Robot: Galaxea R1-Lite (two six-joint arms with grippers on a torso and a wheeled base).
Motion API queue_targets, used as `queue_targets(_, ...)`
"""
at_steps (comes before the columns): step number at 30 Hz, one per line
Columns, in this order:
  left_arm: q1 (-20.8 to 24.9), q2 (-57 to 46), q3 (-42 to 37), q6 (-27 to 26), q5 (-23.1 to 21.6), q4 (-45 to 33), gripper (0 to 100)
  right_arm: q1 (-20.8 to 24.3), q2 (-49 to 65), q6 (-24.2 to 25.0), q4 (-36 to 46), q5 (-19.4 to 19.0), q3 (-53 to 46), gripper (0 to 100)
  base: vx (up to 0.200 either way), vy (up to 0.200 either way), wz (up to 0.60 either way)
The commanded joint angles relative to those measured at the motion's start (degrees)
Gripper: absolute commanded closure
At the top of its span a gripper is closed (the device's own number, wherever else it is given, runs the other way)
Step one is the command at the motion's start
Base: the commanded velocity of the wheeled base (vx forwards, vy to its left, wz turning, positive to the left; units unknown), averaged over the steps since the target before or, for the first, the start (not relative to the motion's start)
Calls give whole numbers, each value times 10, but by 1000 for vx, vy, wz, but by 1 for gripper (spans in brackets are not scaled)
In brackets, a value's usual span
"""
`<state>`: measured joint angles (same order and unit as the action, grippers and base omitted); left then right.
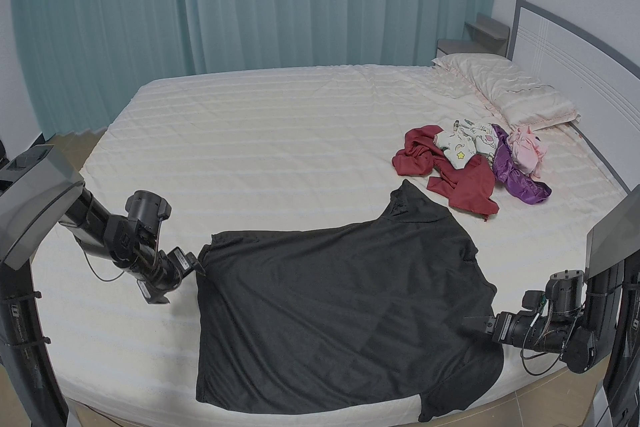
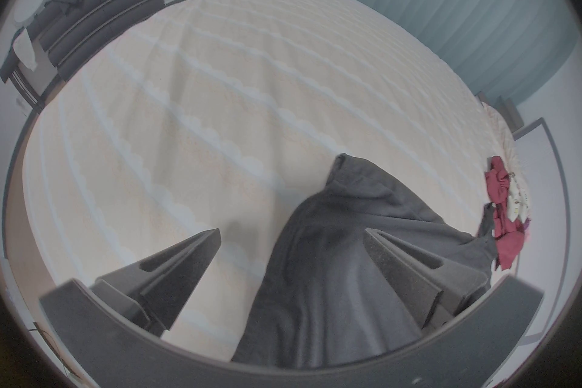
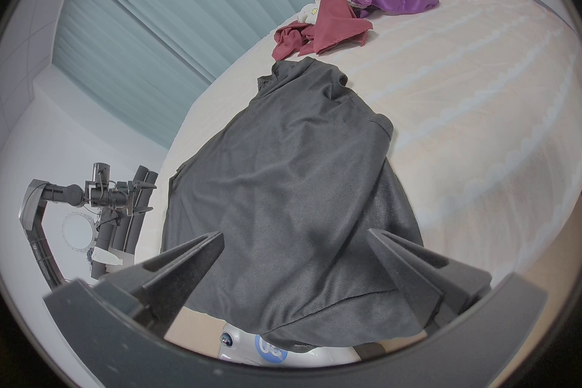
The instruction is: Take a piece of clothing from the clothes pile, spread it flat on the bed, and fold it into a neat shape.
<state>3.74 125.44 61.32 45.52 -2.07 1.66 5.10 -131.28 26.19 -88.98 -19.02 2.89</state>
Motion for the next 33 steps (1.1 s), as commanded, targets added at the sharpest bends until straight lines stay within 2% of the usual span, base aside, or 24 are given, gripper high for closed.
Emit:
queue_targets(1,37,-116,-158,83,-62,48,0,-3,-2,0,-5,0,0,0,0,0,0)
queue_targets(3,52,-142,-199,119,-76,69,0,-3,-2,0,-5,0,-1,0,0,0,0)
queue_targets(4,52,-142,-199,119,-76,69,0,-3,-2,0,-5,0,-1,0,-200,0,0)
queue_targets(5,68,-160,-240,142,-80,85,0,-3,-2,0,-5,1,-1,0,-200,0,0)
queue_targets(7,73,-163,-250,145,-81,91,0,-3,-2,0,-5,1,-1,0,-200,0,0)
queue_targets(9,87,-171,-299,171,-82,134,0,-3,-4,0,-5,1,-1,0,-200,0,0)
queue_targets(11,88,-171,-300,171,-82,135,0,-3,-4,0,-5,1,-1,0,-200,0,0)
queue_targets(12,96,-171,-335,187,-81,181,0,-3,-8,-1,-5,3,-1,0,-200,0,0)
queue_targets(15,98,-172,-367,189,-82,224,0,-3,-10,-1,-5,2,-1,0,0,0,0)
queue_targets(19,98,-174,-382,190,-81,241,0,-2,-9,-1,-5,2,-2,0,0,0,0)
queue_targets(23,98,-177,-381,220,-80,244,0,2,-10,-1,-5,2,-1,0,0,0,0)
queue_targets(30,113,-172,-384,222,-80,242,0,4,-10,0,-5,2,-1,0,0,0,0)
queue_targets(33,124,-171,-385,227,-78,242,0,4,-10,0,-5,2,-1,0,0,-200,0)
